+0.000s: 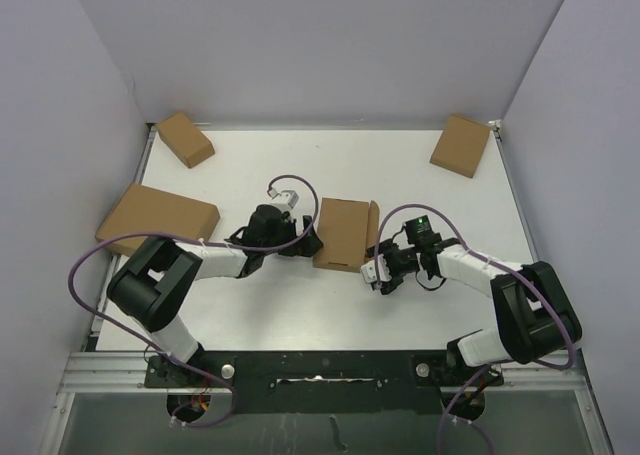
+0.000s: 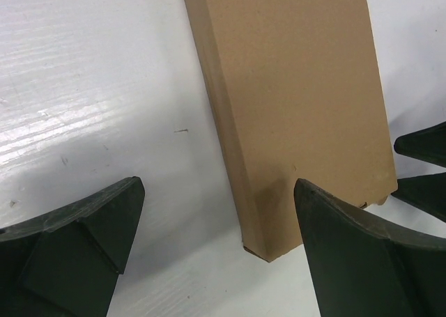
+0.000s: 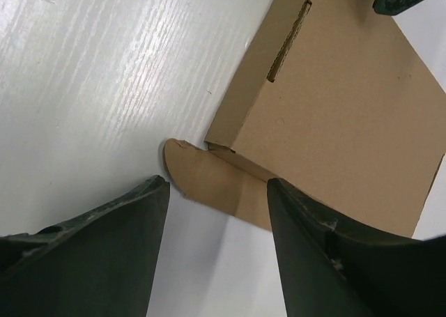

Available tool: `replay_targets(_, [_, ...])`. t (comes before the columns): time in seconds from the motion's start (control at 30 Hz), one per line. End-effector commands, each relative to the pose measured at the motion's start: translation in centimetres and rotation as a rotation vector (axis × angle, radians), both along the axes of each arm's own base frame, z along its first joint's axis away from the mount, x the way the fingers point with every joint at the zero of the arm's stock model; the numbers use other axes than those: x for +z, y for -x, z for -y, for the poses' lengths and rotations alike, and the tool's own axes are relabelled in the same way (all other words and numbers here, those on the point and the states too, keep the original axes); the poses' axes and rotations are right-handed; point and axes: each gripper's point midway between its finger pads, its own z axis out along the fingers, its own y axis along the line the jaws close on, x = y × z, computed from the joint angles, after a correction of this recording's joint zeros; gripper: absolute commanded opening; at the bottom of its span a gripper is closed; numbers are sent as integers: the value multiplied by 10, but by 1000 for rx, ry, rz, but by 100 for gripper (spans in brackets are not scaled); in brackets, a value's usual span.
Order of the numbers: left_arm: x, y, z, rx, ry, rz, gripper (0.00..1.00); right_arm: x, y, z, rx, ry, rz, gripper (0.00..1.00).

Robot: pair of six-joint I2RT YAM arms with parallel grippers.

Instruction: Fold the paper box

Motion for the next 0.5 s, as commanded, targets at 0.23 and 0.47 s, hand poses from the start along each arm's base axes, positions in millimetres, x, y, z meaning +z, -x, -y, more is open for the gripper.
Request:
replay_targets(0.23, [0,-19,11,-7,-1,32,88,-2,-4,-8,2,-9,25,53])
replay_targets(0.47, [-7,-20,11,-15,-2,14,84,5,-10,-9,-34,-24,20,42])
